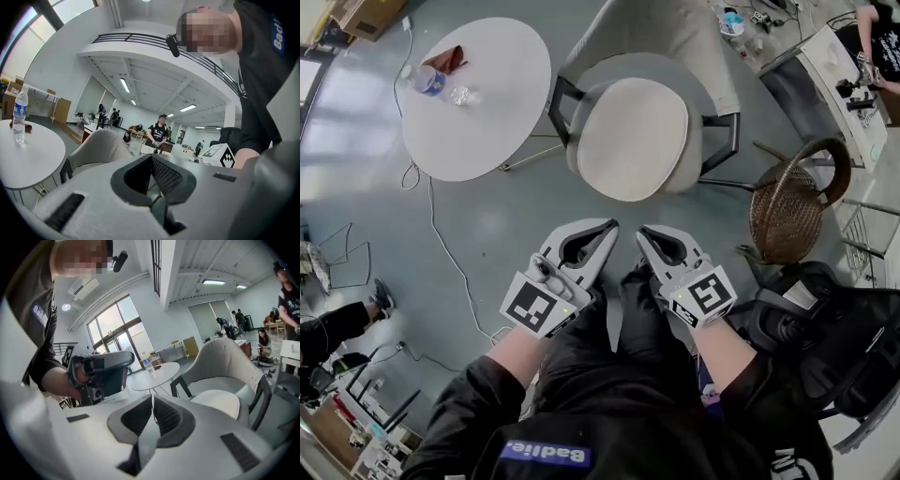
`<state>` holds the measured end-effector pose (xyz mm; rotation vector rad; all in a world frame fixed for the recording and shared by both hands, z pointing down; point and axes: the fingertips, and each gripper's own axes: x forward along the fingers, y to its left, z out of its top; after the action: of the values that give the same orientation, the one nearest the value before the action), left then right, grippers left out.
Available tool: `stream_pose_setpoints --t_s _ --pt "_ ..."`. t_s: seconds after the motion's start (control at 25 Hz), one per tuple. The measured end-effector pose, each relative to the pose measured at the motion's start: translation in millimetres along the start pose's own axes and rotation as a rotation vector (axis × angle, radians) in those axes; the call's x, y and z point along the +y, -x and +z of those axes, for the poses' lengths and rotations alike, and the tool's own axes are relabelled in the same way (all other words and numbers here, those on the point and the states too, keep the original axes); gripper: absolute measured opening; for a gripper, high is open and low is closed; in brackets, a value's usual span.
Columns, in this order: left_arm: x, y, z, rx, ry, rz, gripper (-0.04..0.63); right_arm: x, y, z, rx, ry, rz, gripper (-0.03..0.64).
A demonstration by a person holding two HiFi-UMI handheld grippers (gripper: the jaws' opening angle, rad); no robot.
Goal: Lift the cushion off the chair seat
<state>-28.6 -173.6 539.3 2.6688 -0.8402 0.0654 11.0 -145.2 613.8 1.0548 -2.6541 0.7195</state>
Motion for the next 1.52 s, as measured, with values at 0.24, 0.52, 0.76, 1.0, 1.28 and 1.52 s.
stream_pose_setpoints --t_s 0.24,0.52,0.76,1.0,1.28,1.52 --pt "9 -11 -27 0.006 0.034 -0.016 0.015 -22 -15 -49 0.055 0.029 -0.022 0.031" --pt "15 -17 -55 0.042 0.048 -0.048 0.015 -45 -39 -100 0.089 -0.015 -0.035 0.031" --pt "26 -13 -79 0.089 0.054 -0.044 0.015 -73 -54 -156 0.141 -0.125 -0.09 0.035" --pt "29 -8 -98 0.122 0.046 -0.058 0.015 -96 -68 -206 0.177 -0.223 -0.136 0.106" --pt "34 3 -116 0.143 0.052 -0.055 0.015 -125 -84 -259 0.193 -0.448 -0.18 0.168" --pt "37 12 -140 0.161 0.069 -0.05 0.015 -137 -98 -282 0.157 -0.59 -0.163 0.195"
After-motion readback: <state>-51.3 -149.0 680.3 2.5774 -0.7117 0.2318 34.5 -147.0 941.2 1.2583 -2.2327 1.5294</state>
